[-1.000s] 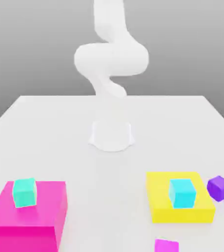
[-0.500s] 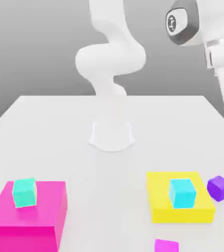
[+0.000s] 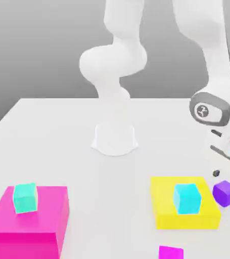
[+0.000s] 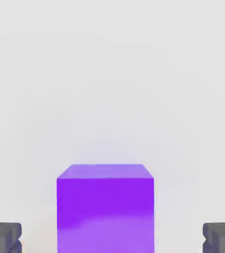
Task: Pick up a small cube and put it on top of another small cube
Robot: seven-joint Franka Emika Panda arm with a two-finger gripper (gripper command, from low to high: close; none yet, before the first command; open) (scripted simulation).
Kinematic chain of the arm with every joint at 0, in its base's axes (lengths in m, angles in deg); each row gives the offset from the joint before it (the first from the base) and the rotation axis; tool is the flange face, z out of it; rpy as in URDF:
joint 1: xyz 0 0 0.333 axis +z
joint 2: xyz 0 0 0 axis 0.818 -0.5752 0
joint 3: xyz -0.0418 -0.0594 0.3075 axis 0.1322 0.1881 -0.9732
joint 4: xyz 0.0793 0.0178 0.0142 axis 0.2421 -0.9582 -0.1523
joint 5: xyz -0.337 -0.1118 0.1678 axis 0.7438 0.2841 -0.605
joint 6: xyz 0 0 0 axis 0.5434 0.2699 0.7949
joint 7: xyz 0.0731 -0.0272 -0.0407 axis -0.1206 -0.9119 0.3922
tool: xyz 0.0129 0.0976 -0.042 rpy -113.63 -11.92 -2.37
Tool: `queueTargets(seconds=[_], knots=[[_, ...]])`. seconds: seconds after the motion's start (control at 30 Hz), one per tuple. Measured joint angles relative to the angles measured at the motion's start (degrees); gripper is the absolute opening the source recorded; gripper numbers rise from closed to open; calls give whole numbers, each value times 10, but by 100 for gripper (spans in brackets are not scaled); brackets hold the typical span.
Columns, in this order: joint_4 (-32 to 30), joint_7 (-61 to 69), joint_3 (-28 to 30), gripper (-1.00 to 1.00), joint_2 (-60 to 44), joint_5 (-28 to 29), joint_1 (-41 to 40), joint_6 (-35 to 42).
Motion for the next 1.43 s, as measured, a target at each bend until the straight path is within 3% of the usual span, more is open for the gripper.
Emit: queueTargets(seconds=[0.23, 0.47, 0.67, 1.1, 1.3, 1.33, 1.43], knots=[[1, -2, 2, -100, -4, 2, 1, -2], [-18, 30, -25, -100, 111, -52, -26, 92], [6, 5, 69, -100, 176, -71, -155, 173], [56, -69, 228, -100, 271, -51, -455, 320], [41, -47, 242, -100, 210, -80, -472, 251], [37, -42, 242, 100, 196, -86, -472, 234], [37, -42, 242, 100, 196, -86, -472, 234]])
